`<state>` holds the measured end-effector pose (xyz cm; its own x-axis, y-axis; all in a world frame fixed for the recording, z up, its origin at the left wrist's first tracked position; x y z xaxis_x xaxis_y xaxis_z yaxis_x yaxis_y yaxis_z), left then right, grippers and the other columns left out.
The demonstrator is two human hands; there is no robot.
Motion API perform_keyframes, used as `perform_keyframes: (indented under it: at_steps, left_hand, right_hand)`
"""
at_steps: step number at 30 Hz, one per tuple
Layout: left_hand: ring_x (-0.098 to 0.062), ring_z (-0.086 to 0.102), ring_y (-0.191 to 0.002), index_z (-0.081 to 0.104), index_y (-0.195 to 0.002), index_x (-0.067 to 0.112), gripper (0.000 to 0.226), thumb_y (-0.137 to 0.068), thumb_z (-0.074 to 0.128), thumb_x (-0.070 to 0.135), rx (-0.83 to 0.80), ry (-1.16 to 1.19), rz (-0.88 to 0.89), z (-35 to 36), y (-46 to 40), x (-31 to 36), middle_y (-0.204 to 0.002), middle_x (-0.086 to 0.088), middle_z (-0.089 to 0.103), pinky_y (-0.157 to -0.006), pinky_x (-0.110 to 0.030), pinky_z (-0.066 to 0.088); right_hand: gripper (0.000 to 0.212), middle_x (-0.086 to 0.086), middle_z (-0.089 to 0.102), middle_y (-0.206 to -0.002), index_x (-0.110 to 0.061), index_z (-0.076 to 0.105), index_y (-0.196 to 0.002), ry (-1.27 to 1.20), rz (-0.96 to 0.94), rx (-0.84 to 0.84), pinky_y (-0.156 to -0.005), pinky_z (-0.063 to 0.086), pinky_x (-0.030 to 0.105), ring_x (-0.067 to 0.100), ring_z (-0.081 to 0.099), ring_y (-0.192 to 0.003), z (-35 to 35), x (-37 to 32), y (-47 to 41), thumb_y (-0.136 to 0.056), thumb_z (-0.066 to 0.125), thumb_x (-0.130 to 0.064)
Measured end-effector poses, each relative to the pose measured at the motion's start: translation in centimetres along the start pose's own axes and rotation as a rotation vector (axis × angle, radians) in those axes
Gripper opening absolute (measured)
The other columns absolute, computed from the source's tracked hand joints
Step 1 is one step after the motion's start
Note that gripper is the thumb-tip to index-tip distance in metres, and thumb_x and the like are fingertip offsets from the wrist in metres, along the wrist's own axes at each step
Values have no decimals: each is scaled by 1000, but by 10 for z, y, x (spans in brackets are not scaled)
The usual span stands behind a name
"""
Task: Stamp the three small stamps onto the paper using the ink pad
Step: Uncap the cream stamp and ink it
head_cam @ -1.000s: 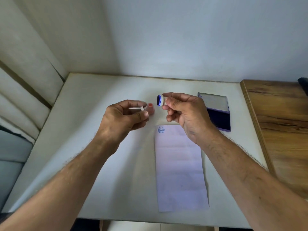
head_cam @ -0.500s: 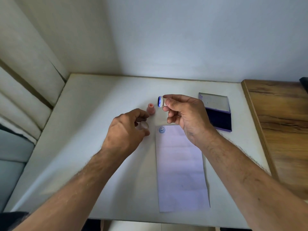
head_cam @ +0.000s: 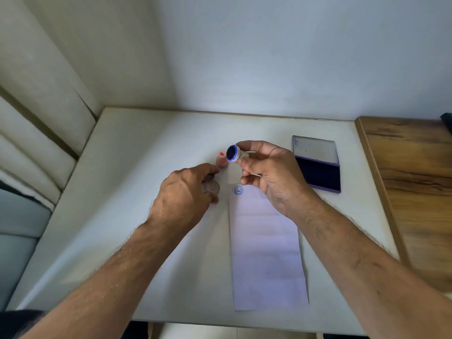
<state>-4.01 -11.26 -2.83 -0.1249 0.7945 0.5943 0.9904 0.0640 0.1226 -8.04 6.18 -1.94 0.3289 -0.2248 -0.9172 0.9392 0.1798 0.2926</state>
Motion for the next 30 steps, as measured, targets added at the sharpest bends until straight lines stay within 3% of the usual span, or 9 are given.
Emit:
perform_keyframes:
  at_steps: [3,8,14,18,20,23,25,27,30]
  left_hand:
    - [-13,64,-96,65,-119,37,47,-77,77,20,-1,-12,6,0,0,-1,-104,14,72,-80,-22,48]
    - [-12,65,-96,64,-119,37,46,-79,75,16,4,-7,-2,-2,-2,-1,-101,15,72,-77,-22,50]
    - [-12,62,-78,67,-103,37,29,-83,73,17,98,6,19,-13,1,15,-64,27,53,-51,-16,35]
    - [13,58,-66,64,-103,45,44,-80,64,8,138,95,18,-15,7,27,-67,31,60,-47,-15,37]
    - [19,57,-65,60,-100,49,53,-77,59,1,180,120,81,-17,13,38,-66,29,61,-45,-13,41]
    - [4,65,-69,63,-100,43,46,-82,57,0,182,125,145,-12,21,51,-66,22,62,-55,-17,51]
    - [-10,65,-73,66,-100,37,39,-86,57,3,164,129,124,-4,26,58,-65,22,60,-57,-17,47]
    - [-11,66,-78,68,-104,34,40,-86,55,0,118,152,95,7,30,64,-74,18,66,-60,-17,47]
    - [-8,69,-88,69,-114,30,43,-88,55,-2,39,178,96,24,34,82,-98,9,75,-81,-25,53]
  right_hand:
    - [34,2,70,-71,-16,75,-89,-42,11,-57,-54,53,28,17,59,-53,3,3,2,-80,63,15]
    - [40,13,73,-99,-17,73,-83,-145,43,-158,-53,52,29,17,61,-59,11,4,7,-79,59,21]
    - [45,18,71,-105,-22,76,-79,-199,115,-217,-54,53,27,15,59,-55,17,7,18,-81,58,19]
    - [46,0,75,-86,-24,78,-79,-199,112,-197,-54,53,26,15,60,-57,15,5,31,-82,58,17]
    - [43,2,72,-79,-23,78,-82,-193,104,-173,-54,53,27,15,61,-59,13,1,41,-82,60,16]
    - [36,4,70,-74,-21,79,-88,-151,71,-116,-56,53,28,15,60,-60,7,-8,61,-82,63,11]
    - [34,2,68,-70,-20,79,-90,-138,48,-33,-56,53,27,14,58,-58,-2,-14,73,-82,65,9]
    - [32,2,66,-70,-19,78,-92,-139,27,77,-57,54,26,13,57,-56,-12,-19,81,-84,65,8]
    - [28,5,68,-77,-18,78,-96,-122,0,243,-59,56,27,12,57,-57,-31,-23,88,-86,65,4]
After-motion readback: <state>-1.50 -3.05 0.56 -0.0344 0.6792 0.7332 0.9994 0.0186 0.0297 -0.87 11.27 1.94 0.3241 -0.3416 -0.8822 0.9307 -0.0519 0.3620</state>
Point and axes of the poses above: each hand's wrist, its own y-axis away from the middle knuckle, its own z-axis out of the palm, x = y × z, the point moved 3 cm from there along -y, towards the middle knuckle
